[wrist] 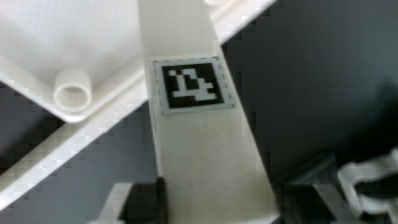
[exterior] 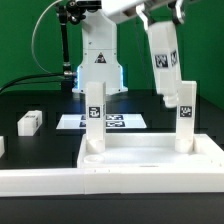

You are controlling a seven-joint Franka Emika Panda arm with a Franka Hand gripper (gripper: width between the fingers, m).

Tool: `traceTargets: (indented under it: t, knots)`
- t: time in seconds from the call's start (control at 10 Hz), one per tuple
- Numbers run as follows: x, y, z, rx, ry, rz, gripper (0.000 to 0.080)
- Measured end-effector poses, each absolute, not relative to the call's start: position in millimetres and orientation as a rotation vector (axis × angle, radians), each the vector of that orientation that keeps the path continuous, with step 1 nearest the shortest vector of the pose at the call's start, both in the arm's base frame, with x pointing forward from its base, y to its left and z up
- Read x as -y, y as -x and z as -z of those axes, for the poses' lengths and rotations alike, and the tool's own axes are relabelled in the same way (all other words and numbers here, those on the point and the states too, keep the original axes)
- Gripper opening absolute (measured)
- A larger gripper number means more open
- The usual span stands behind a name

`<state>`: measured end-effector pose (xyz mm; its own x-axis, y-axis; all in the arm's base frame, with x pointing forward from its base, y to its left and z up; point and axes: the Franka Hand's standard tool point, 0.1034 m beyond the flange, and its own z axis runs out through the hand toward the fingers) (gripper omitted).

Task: Assemble desk

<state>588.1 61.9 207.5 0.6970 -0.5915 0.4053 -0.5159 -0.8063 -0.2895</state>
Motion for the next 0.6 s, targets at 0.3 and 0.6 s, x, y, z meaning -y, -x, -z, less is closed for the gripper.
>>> traceTargets:
  t: [0.3, 0.6]
  knots:
    - [-88, -615, -195.4, -0.522, 2.905, 0.813, 0.0294]
    - [-98, -605, -194.5, -0.688, 2.812, 0.789, 0.0294]
